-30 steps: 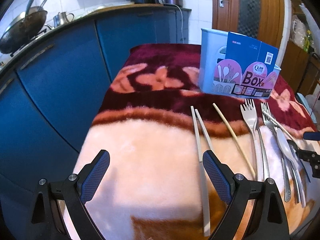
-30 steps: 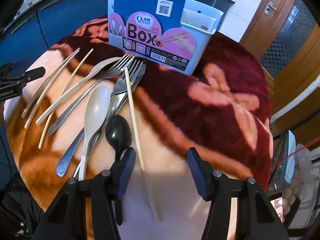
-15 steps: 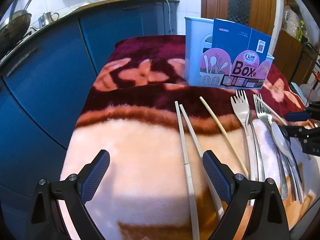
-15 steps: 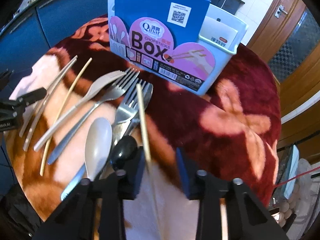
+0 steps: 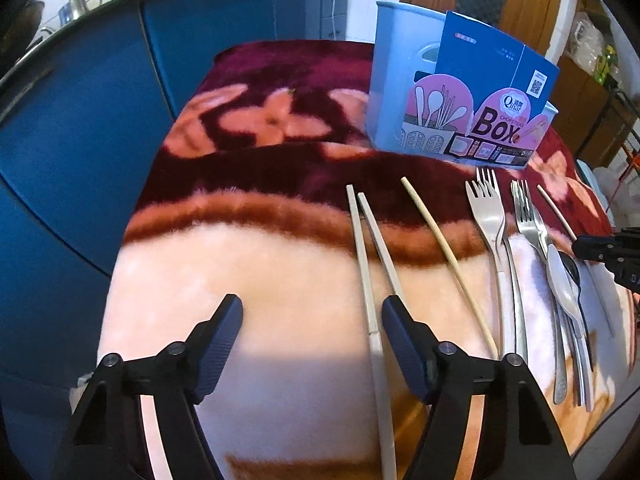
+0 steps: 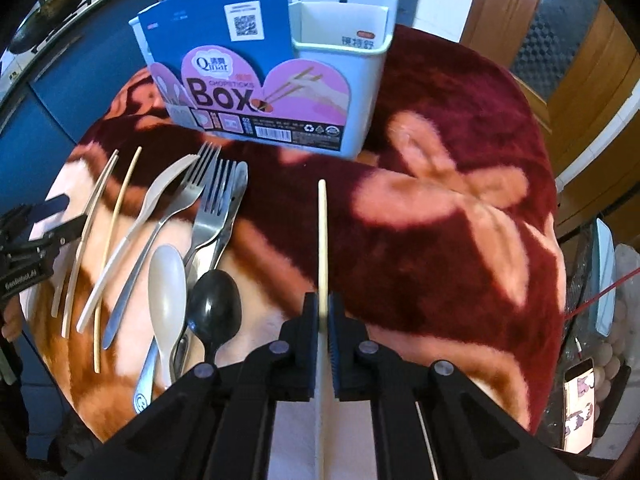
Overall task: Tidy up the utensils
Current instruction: 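Close the left tool on a white chopstick while the right tool lifts the wooden chopstick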
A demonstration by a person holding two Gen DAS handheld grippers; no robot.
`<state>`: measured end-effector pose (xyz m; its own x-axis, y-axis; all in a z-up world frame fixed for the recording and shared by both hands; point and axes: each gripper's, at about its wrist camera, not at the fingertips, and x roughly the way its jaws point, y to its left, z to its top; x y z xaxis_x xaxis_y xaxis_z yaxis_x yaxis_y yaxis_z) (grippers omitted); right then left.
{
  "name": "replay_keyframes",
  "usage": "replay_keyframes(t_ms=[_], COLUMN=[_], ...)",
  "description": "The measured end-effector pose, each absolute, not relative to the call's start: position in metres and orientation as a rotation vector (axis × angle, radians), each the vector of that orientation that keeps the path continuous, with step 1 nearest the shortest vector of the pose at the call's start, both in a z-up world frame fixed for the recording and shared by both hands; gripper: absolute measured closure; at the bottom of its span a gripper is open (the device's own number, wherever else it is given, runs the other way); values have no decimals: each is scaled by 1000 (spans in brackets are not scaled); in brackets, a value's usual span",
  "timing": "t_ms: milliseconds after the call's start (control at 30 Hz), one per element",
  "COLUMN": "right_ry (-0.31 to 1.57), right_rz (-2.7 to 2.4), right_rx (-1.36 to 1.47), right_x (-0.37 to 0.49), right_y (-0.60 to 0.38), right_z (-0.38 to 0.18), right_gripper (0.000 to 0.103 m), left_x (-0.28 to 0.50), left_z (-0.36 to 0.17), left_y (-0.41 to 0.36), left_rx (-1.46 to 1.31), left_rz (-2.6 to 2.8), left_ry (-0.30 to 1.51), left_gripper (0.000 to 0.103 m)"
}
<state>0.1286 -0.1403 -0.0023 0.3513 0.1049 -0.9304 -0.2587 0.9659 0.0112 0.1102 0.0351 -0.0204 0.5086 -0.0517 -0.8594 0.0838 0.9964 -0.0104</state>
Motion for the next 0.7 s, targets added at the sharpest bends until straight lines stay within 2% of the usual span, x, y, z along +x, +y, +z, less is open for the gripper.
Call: replay_keyframes(t_ms=[133, 300, 567, 700], right_ry=[1210, 1250, 1300, 1302], right_rz=[240, 252, 260, 261], right_rx=[-172, -171, -187, -189], right_x=[133, 145, 164, 173], right_y=[-137, -135, -127, -123], right_z=[-2, -3, -3, -2], right_gripper=[96, 96, 96, 96], left_x=[117, 128, 147, 146], left_z=[-19, -14, -15, -14], left_y=[32, 26, 25, 25], left_rx=[41, 34, -9, -22], left_rz=[-105, -158, -184, -198], left_ry=[1064, 1124, 1218, 1219], left_gripper=[45, 68, 75, 89])
